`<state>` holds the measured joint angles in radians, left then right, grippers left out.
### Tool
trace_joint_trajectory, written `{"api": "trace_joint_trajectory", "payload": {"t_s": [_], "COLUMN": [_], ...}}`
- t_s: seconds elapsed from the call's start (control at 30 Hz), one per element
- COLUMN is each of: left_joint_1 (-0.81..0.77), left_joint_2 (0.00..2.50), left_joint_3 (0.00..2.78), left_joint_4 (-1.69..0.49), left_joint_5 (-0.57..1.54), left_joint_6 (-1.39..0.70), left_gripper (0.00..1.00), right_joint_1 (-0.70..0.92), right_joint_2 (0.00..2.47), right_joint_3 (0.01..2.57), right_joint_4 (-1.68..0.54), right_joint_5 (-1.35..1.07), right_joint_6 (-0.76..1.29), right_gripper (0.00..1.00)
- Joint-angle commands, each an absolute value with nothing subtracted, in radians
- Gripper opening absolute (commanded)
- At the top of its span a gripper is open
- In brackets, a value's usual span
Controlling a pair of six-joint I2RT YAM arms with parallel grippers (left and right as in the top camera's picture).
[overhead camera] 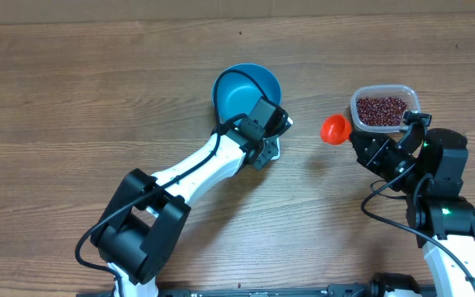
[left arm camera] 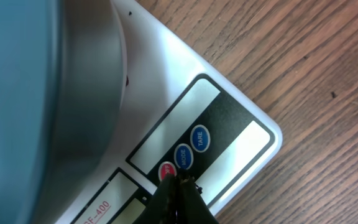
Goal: Scoop item into bowl and weigh 150g on scale
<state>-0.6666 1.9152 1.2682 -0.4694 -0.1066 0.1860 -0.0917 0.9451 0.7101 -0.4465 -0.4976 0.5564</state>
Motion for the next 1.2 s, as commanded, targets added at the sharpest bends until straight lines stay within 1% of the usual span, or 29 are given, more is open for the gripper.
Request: {"api": "trace_joint_trajectory", "payload": {"t_s": [0.0, 0.17, 0.7, 1.17], "left_joint_1": [-0.648, -0.625, -0.630, -0.630], "left_joint_2": [1.927, 1.943, 1.961, 1.961], "left_joint_3": [1.263, 1.263, 1.263, 1.263], "left_joint_4": [-0.458, -0.459, -0.467, -0.467], "left_joint_5": [-0.115, -0.114, -0.051, -0.051], "left_joint_6": [0.225, 0.224, 0.221, 0.221], "left_gripper": [0.04, 0.04, 0.04, 0.04], "right_joint_1": [-0.096, -0.096, -0.096, -0.096], "right_joint_2": [0.931, 0.931, 0.931, 0.931], "right_joint_3": [0.736, 0.736, 0.736, 0.736], "right_joint_4": [-0.443, -0.443, -0.440, -0.440], "right_joint_5": [-0.498, -0.498, -0.498, -0.498], "right_joint_6": [0.548, 0.548, 0.548, 0.548], "right_gripper": [0.04, 0.04, 0.04, 0.04]}}
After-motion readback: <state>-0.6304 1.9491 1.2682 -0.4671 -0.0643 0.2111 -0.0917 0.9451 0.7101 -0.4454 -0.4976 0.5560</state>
